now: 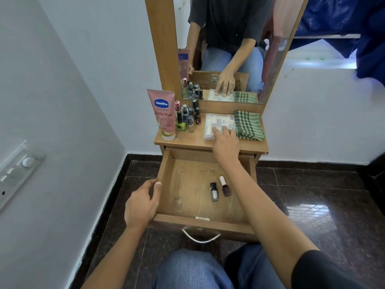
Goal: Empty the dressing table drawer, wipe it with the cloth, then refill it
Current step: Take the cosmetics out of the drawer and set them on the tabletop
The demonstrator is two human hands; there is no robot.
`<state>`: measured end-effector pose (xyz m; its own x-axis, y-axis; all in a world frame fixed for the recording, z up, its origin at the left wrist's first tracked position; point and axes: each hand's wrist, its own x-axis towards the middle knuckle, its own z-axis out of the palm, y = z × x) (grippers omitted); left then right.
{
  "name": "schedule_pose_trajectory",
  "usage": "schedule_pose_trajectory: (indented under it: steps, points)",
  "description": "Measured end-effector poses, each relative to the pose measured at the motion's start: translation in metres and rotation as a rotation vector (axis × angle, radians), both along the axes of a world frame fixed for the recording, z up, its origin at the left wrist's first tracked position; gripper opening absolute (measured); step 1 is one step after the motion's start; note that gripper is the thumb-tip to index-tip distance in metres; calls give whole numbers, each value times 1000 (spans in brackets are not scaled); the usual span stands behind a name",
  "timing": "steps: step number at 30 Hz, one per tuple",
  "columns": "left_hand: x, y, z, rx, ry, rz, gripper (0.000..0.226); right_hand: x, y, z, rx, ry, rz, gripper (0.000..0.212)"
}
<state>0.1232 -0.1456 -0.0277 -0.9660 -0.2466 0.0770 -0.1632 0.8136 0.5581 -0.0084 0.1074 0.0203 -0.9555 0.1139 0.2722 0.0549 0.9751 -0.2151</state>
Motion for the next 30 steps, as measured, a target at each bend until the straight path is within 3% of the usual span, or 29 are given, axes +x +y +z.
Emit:
schedule_pose_trajectory:
  steps: [13,16,18,20,22,25,30]
  points:
    - [1,1,2,5,10,-6,43,-24,12,2,-40,-34,49,43]
    - [1,1,2,-1,10,-4,44,-9,16,9,-129,141,118,43]
    - [1,1,1,-6,14,-6,45,15,13,10,-242,346,182,33]
    - [0,1,1,-14,20,-4,45,47,11,-1,-349,379,213,17]
    - [0,1,0,-24,16,-4,45,73,14,-21,-390,162,177,13]
    - [0,1,0,-26,11,-7,44,86,24,-48,-253,-333,-16,20]
    - [0,0,-2,-16,10,-10,46,79,22,-57,-188,-554,-103,22]
